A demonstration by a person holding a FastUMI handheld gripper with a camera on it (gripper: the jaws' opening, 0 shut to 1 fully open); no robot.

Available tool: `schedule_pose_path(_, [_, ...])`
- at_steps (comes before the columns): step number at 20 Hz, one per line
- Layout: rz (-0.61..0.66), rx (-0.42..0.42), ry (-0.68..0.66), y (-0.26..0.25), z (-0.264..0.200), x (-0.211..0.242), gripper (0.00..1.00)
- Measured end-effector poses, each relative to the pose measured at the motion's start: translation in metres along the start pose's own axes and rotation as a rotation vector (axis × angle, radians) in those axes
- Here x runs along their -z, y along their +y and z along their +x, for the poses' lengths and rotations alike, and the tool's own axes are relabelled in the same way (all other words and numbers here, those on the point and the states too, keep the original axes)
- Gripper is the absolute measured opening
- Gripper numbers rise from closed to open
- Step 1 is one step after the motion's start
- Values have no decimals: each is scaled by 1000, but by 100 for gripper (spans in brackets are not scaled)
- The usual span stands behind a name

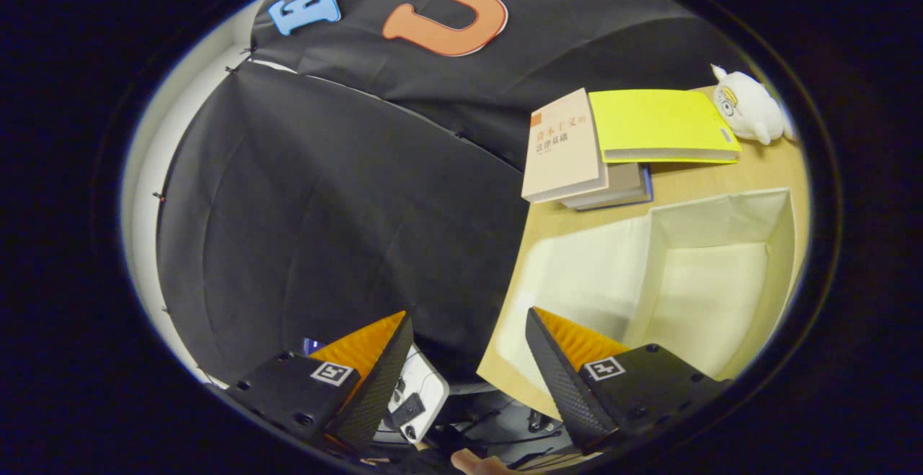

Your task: Open the storage box then place both shoes into the box .Put the left shoe in first, then the right shoe, with the right side of both shoes facing outward in a uniform manner.

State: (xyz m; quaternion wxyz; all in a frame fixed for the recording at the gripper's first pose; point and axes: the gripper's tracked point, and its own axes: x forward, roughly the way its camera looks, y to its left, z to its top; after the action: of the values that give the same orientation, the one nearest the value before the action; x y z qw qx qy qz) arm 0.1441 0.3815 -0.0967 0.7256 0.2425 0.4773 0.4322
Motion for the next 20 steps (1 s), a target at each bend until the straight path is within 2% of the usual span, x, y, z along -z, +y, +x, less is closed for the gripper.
schedule_pose_path(4, [-100, 156, -56, -33, -17, -5, 100])
schedule_pose_path(11, [-341, 451, -180, -93, -93, -10, 100])
schedule_pose_path(14, [-338, 558, -192, -137, -126, -2, 100])
schedule_pose_path(17, [-272, 621, -229, -179, -159, 6, 100])
schedule_pose_path(20, [-270, 697, -256, -218, -193, 13, 100])
